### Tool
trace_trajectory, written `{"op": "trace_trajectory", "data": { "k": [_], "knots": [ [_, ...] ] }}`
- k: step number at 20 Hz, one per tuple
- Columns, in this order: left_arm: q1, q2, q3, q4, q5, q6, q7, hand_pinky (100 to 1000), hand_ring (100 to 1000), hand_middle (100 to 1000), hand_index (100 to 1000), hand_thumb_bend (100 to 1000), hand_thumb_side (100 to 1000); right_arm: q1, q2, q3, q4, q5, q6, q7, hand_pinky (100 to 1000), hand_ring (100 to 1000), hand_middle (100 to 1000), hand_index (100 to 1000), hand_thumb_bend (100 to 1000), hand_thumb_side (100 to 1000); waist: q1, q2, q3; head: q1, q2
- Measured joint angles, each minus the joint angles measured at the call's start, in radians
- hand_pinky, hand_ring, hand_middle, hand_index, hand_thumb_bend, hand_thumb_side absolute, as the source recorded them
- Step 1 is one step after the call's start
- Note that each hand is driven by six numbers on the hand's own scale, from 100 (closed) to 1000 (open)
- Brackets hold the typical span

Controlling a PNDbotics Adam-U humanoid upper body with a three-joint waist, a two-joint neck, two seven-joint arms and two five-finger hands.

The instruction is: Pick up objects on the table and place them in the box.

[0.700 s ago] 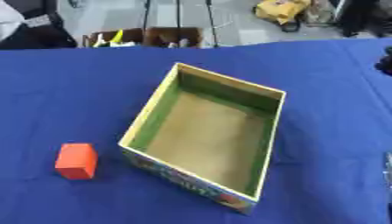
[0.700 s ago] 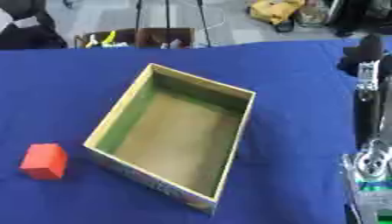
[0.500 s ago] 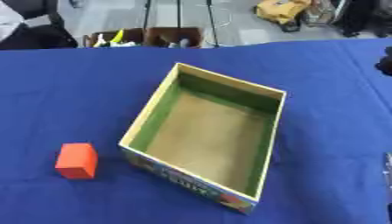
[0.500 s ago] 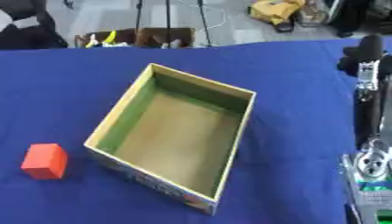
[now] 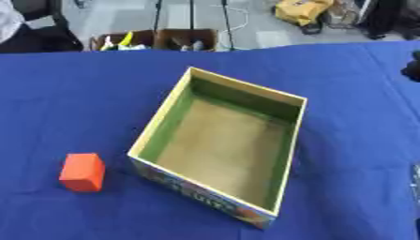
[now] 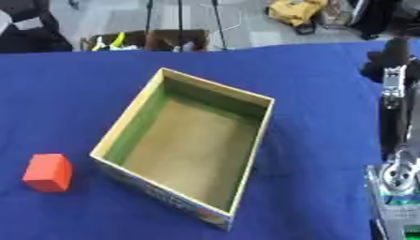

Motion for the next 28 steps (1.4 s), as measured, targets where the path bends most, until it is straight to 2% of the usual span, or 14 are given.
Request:
{"op": "trace_trajectory", "data": {
  "k": [1,9,15,17,22,25,28],
  "knots": [
    [-0.006,0.020,-0.007,0.000,-0.012,0.009,-0.011,343,540,621,783,100,779,0.000,0.000,0.000,0.000,0.000,0.000,0.000,696,600,530,654,497,1000,0.001,-0.002,0.000,0.001,0.001],
    [-0.058,0.205,-0.080,0.000,-0.070,0.087,-0.129,414,622,729,887,100,828,0.000,0.000,0.005,0.000,0.000,-0.001,0.007,694,599,530,653,499,1000,0.000,-0.022,-0.013,0.030,0.058],
    [-0.122,0.319,-0.134,0.030,-0.096,0.077,-0.221,473,686,784,928,100,804,0.001,0.000,0.009,0.000,-0.001,-0.002,0.013,694,599,530,653,500,1000,-0.002,-0.028,-0.017,0.032,0.060],
    [-0.156,0.341,-0.146,0.047,-0.098,0.067,-0.310,491,701,799,938,100,795,0.001,0.000,0.012,0.000,-0.001,-0.002,0.015,694,599,530,653,500,1000,-0.003,-0.030,-0.018,0.028,0.054],
    [-0.230,0.382,-0.146,0.050,-0.040,0.080,-0.629,531,735,831,968,100,811,0.005,0.000,0.013,0.000,-0.001,0.000,0.017,694,599,530,653,501,1000,-0.003,-0.030,-0.020,0.019,0.038],
    [-0.257,0.401,-0.155,0.057,-0.019,0.084,-0.764,569,759,855,990,104,825,0.009,0.000,0.013,0.000,-0.001,0.000,0.018,695,599,530,652,500,1000,-0.002,-0.031,-0.021,0.016,0.031],
    [-0.280,0.417,-0.174,0.083,-0.015,0.076,-0.877,595,772,878,1000,231,821,0.009,0.000,0.014,0.000,-0.001,0.000,0.021,695,599,530,652,500,1000,-0.002,-0.031,-0.024,0.013,0.024]
  ]
}}
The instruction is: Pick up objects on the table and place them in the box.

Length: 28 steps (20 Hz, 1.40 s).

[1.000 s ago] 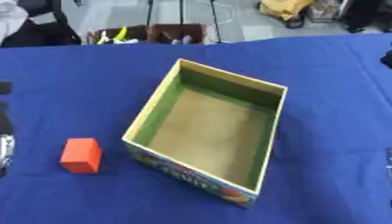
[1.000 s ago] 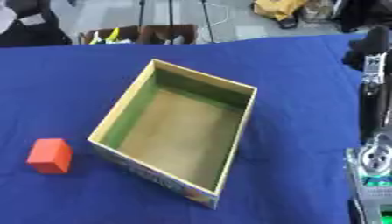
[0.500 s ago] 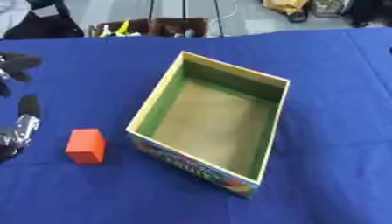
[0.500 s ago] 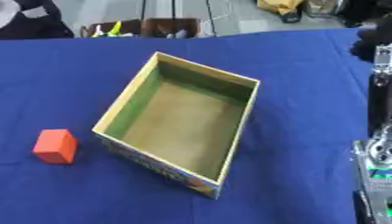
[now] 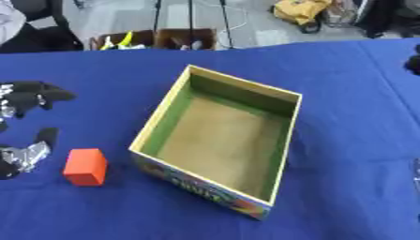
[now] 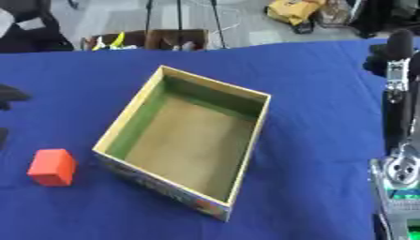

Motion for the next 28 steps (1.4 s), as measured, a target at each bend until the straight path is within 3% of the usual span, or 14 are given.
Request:
{"op": "trace_trajectory", "data": {
  "k": [3,14,28],
  "knots": [
    [-0.018,0.011,-0.023,0.035,-0.010,-0.002,-0.077,602,776,893,1000,318,857,0.000,0.000,0.004,0.000,0.000,-0.001,0.003,695,599,530,652,501,1000,0.000,0.000,-0.005,0.000,-0.005],
    [-0.053,0.018,-0.102,0.212,-0.098,0.010,-0.090,639,794,922,1000,642,945,0.004,0.000,0.004,0.000,0.000,0.002,0.008,695,597,528,650,501,1000,0.003,0.000,-0.011,0.005,-0.017],
    [-0.123,0.027,-0.166,0.363,-0.190,0.003,-0.082,619,781,884,1000,632,916,0.009,0.000,0.005,0.000,0.000,0.004,0.012,696,597,527,650,499,1000,0.007,0.000,-0.013,0.018,-0.017]
  ]
}}
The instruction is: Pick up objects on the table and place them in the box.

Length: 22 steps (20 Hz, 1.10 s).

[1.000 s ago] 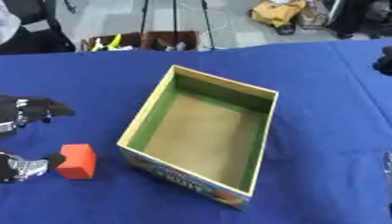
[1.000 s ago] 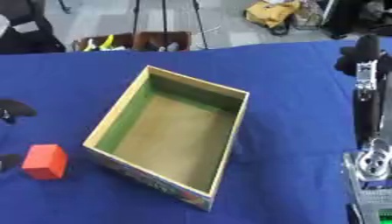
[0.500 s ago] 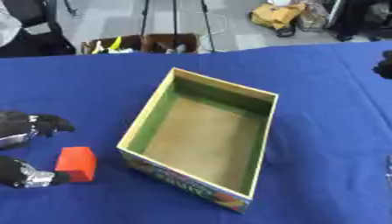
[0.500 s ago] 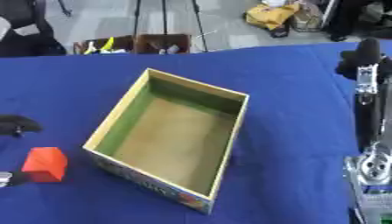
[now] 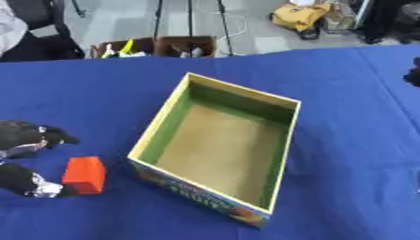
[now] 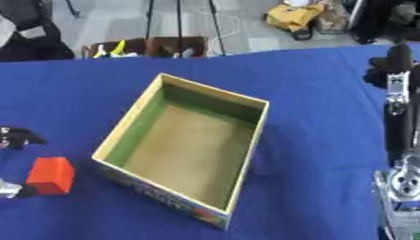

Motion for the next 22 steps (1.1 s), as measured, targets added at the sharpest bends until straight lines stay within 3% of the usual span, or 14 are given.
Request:
{"op": "trace_trajectory", "data": {
  "k": [10,22],
  "knots": [
    [-0.023,-0.023,-0.025,0.080,0.002,-0.007,0.007,573,745,829,1000,605,853,0.000,0.000,0.000,0.000,0.000,0.001,0.001,697,597,526,650,499,1000,0.000,0.001,-0.011,0.008,-0.001],
    [-0.036,-0.037,-0.038,0.114,0.045,-0.012,0.012,533,720,785,935,528,808,0.000,0.007,0.000,0.000,0.000,0.002,0.003,697,598,525,650,499,1000,0.000,0.008,-0.013,0.009,-0.008]
  ]
}}
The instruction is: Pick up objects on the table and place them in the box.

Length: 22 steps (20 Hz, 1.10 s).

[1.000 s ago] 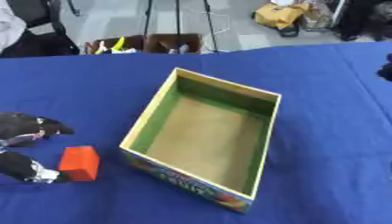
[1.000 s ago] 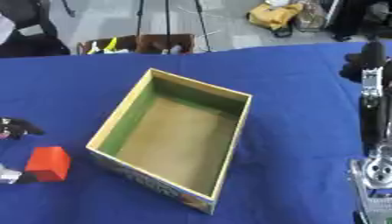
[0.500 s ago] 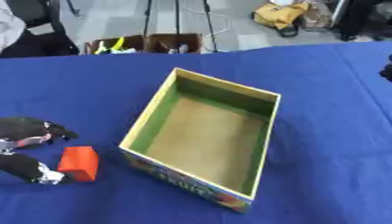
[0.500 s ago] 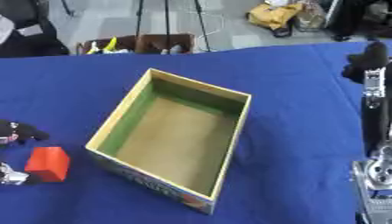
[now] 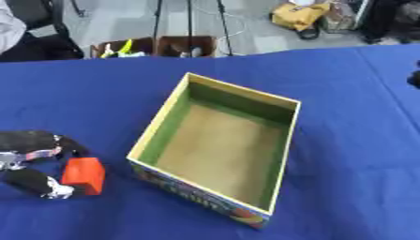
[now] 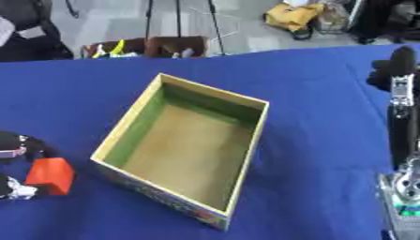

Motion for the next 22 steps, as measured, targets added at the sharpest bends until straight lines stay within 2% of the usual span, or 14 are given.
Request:
{"op": "trace_trajectory", "data": {
  "k": [6,7,12,14,16,18,22],
  "knots": [
    [-0.005,-0.008,-0.001,-0.002,-0.011,-0.002,0.002,483,687,723,884,477,774,0.000,0.000,0.000,0.000,0.000,0.000,0.000,697,598,525,650,499,1000,0.000,0.003,0.000,0.000,0.000],
    [-0.005,-0.008,-0.001,-0.004,-0.010,-0.002,0.002,453,662,672,844,445,745,0.000,0.000,0.000,0.000,0.000,0.000,0.000,697,598,525,650,499,1000,0.000,0.004,0.000,0.000,0.000],
    [-0.004,-0.010,-0.001,-0.007,-0.008,0.002,-0.002,379,604,564,743,375,693,0.000,0.000,0.000,0.000,0.000,0.000,0.000,697,598,525,650,498,1000,-0.001,0.006,-0.001,0.001,0.000],
    [-0.004,-0.013,-0.002,-0.007,-0.008,0.001,-0.001,337,571,527,701,267,651,0.000,0.000,0.000,0.000,0.000,0.000,0.000,698,598,525,651,498,1000,-0.001,0.006,-0.001,0.002,0.000],
    [-0.004,-0.014,-0.002,-0.007,-0.006,-0.001,0.001,301,543,500,668,100,568,0.000,0.000,0.000,0.000,0.000,0.000,0.000,698,598,525,651,497,1000,0.000,0.006,-0.001,0.003,0.000],
    [-0.004,-0.015,-0.001,-0.007,-0.006,-0.002,0.006,298,542,500,663,100,542,0.000,0.000,0.000,0.000,0.000,0.001,0.000,698,598,525,651,497,1000,0.000,0.006,0.000,0.003,0.000],
    [-0.004,-0.015,-0.001,-0.015,-0.008,0.005,0.028,284,534,488,650,100,557,0.000,0.000,0.000,0.000,0.000,0.002,0.002,698,599,525,651,497,1000,0.001,0.006,0.001,0.003,0.000]
  ]
}}
